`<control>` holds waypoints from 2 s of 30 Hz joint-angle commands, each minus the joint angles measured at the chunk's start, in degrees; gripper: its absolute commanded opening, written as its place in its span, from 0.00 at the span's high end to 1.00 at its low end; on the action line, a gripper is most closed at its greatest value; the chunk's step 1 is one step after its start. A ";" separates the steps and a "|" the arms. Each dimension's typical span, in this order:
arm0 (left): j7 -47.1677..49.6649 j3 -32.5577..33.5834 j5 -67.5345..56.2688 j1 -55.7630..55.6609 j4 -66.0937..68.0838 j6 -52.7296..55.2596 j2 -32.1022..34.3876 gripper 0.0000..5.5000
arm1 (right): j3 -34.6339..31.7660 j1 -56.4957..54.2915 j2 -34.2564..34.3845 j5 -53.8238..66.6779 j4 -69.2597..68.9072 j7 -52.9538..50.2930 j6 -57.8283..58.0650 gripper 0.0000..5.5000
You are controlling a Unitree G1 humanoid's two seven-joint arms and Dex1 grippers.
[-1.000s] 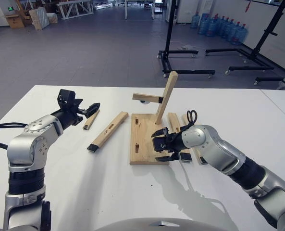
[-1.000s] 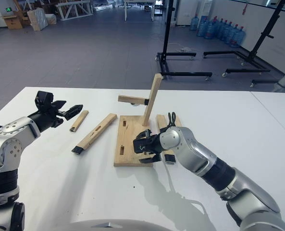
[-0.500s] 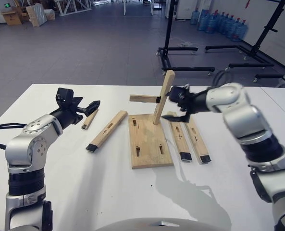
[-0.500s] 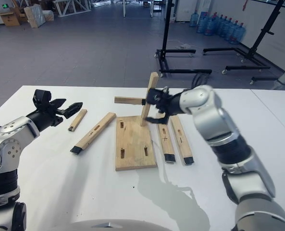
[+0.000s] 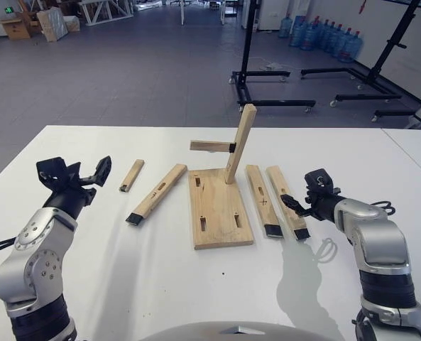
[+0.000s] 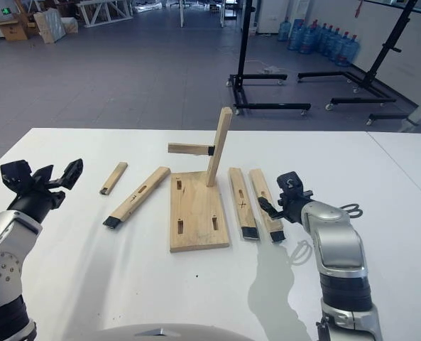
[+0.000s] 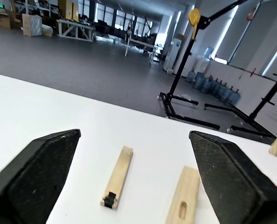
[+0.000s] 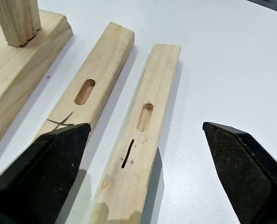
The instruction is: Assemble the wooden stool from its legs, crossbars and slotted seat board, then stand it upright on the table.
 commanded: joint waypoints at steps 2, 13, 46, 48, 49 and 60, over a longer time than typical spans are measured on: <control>0.88 -0.09 0.45 -2.00 2.41 -1.86 0.90 0.22 | 4.06 1.54 -0.15 -0.98 2.84 -3.56 -2.32 0.19; 1.14 -2.59 1.39 -1.55 4.11 -2.94 1.26 0.22 | 6.30 4.62 4.85 0.84 6.95 -9.74 1.66 0.25; -21.83 -13.86 -38.11 -17.98 9.19 6.15 0.23 0.22 | -7.20 -18.44 4.03 56.69 2.29 19.94 7.19 0.63; -20.82 -15.27 -39.17 -18.34 9.67 6.57 -0.17 0.22 | -5.57 -17.64 4.78 58.15 2.15 19.51 7.11 0.63; -20.34 -15.64 -39.91 -18.59 9.81 6.68 -0.33 0.22 | -4.79 -17.29 4.89 58.54 2.09 19.25 6.97 0.63; -10.61 -16.14 -61.40 -20.79 13.84 9.12 1.07 0.22 | -0.54 -15.26 4.83 60.63 2.99 17.73 5.14 0.63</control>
